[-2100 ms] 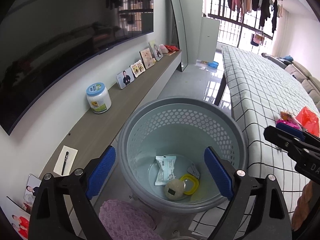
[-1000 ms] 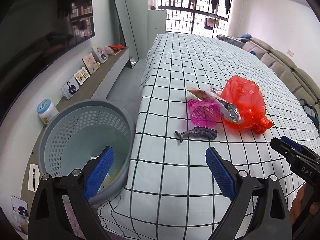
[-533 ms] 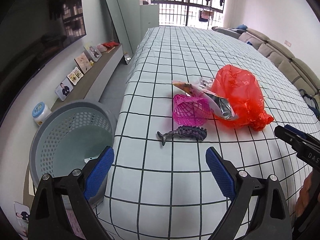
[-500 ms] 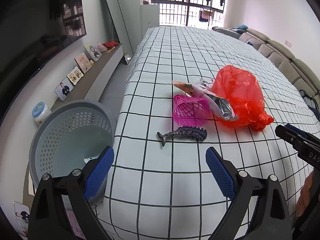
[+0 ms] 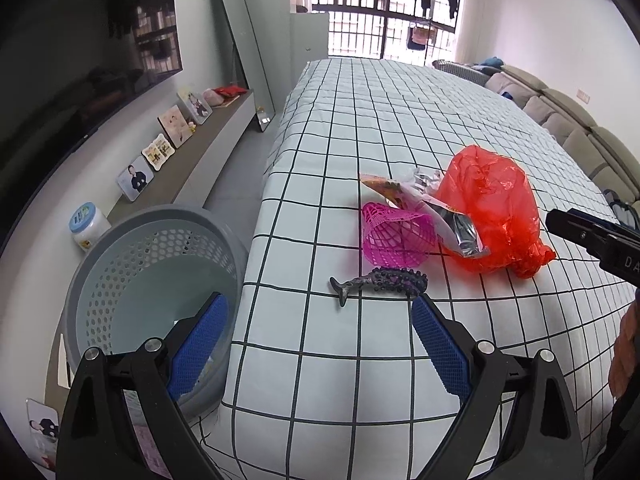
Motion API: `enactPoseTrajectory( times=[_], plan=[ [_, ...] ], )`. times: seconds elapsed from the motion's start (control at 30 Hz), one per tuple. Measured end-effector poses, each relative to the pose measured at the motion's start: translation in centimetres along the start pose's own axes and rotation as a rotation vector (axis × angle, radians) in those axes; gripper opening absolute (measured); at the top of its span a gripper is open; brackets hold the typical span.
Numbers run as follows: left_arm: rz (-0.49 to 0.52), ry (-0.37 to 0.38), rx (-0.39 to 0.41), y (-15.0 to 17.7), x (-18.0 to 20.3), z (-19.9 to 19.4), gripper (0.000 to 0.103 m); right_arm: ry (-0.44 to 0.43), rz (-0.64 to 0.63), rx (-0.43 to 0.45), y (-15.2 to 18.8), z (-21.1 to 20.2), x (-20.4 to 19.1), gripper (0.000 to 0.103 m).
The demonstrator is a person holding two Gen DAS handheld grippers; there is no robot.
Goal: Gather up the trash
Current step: 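Move both tools back over the bed toward the red bag and pink ball, then grasp the red plastic bag with the right tool while the left tool grasps the toy fish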
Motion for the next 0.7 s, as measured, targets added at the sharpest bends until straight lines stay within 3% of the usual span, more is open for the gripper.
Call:
enactPoseTrajectory(
  times=[0.27, 0.7],
  plan=[
    [-0.009, -0.006, -0.006, 0.3, -0.2, 0.0, 0.091, -0.030, -0.041, -0.036, -1.0, 2.6, -1.6, 0.072],
    [-0.024, -0.011, -0.017, 0.5, -0.2, 0.3, 0.093, 0.018, -0.111, -0.101, -0.2, 6.2, -2.3, 0.071]
  ],
)
Point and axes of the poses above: each gripper's, at about its wrist camera, not at the fingertips, and z roughly the way its jaws point, x to its right, y to its underside, the point moved 1 cm from there along z, roughly the way its jaws point, and after that the axes turned 2 degrees about y, right-handed, at the moved point
